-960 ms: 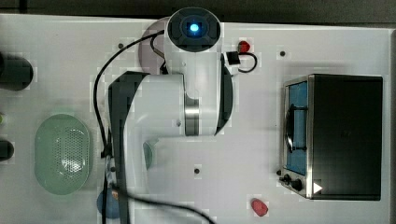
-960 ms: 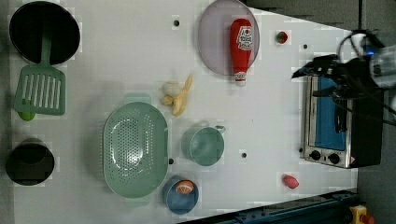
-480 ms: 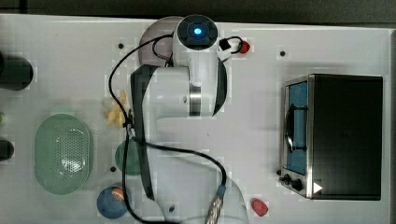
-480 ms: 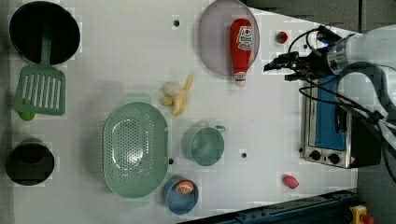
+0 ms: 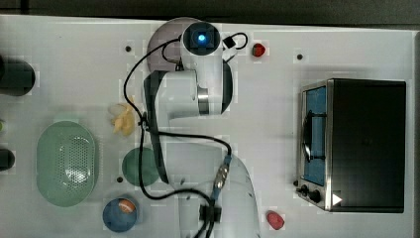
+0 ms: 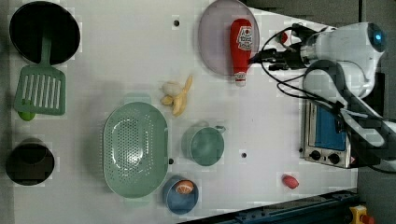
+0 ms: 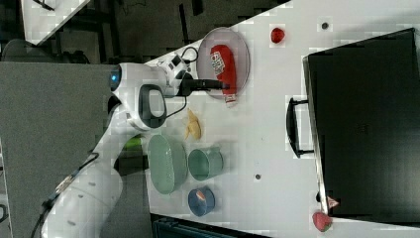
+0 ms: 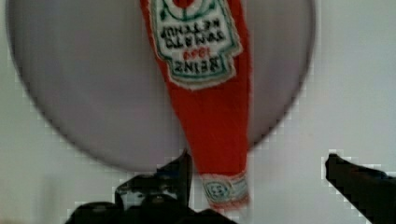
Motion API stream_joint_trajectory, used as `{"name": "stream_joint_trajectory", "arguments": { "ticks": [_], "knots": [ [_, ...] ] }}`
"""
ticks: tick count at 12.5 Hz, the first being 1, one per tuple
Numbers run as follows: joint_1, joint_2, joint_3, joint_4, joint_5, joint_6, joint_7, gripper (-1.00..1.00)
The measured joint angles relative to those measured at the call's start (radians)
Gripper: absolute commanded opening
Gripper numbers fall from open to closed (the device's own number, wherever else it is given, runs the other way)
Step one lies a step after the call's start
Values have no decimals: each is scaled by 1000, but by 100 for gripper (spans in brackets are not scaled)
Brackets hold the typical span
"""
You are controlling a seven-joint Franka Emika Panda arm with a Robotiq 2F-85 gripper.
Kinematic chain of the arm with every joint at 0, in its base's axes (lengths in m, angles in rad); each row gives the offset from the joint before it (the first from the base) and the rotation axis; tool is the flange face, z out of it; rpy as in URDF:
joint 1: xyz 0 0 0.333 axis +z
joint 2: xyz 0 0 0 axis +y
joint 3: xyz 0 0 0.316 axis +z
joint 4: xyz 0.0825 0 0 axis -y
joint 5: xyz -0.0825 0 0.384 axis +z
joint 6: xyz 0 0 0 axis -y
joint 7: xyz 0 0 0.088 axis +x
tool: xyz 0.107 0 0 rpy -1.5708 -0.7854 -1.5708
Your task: Pick ketchup from plate and place it on table.
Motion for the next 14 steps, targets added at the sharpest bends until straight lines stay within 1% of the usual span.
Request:
{"name": "stream_joint_trajectory", "arguments": {
  "ticks": [3, 6, 8, 9, 12, 14],
  "knots": [
    [17, 119, 2, 71, -13, 62, -11, 100],
    [27, 178, 1, 86, -31, 92, -17, 100],
    [43, 212, -16, 102, -37, 146, -20, 100],
    [45, 226, -19, 110, -38, 162, -20, 92],
    [40, 230, -8, 126, -47, 189, -20, 21],
    [40, 228, -7, 149, -49, 188, -21, 20]
  ]
}}
